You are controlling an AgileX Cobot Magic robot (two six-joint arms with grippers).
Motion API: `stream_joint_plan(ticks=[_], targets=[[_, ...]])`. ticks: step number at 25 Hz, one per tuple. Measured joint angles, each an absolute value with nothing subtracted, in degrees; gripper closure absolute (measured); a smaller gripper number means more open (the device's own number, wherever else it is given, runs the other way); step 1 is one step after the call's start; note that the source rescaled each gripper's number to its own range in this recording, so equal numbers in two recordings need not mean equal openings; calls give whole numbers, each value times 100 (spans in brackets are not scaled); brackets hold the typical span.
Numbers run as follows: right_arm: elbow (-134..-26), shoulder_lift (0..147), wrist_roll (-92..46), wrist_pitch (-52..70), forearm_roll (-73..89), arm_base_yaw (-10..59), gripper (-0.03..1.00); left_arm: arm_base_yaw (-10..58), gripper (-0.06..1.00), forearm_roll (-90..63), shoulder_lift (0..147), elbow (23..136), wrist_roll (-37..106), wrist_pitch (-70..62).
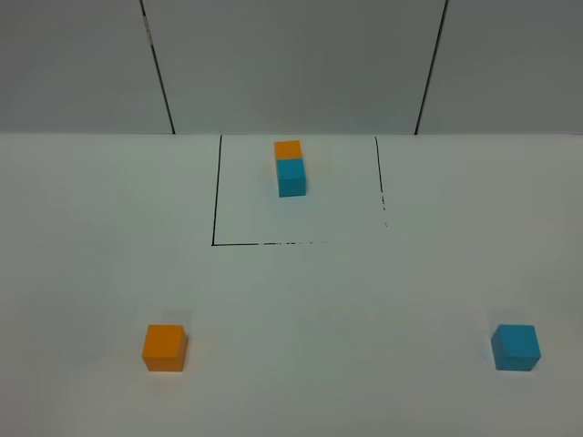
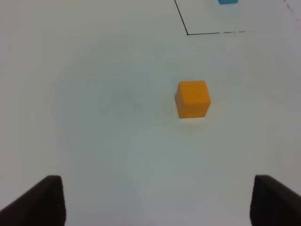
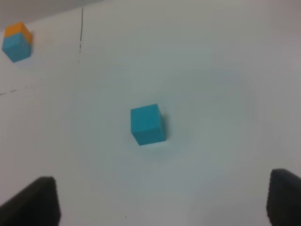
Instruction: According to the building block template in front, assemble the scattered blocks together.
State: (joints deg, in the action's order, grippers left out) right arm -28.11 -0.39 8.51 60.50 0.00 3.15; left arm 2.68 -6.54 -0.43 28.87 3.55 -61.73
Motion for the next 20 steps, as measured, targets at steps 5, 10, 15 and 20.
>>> stream_joint_plan(ticks=[5, 10, 15, 20], targets=[[-2811, -39, 851, 6050, 0, 315, 21, 268, 27, -654, -43, 2887, 355, -6173], [-2811, -39, 851, 6050, 0, 315, 21, 268, 27, -624, 190, 2937, 355, -6083], [-2811, -39, 851, 6050, 0, 315, 21, 268, 27, -784, 1098, 3015, 355, -5134], [-2811, -39, 851, 6050, 0, 315, 21, 268, 27, -1476, 2746, 3209, 511, -4608]])
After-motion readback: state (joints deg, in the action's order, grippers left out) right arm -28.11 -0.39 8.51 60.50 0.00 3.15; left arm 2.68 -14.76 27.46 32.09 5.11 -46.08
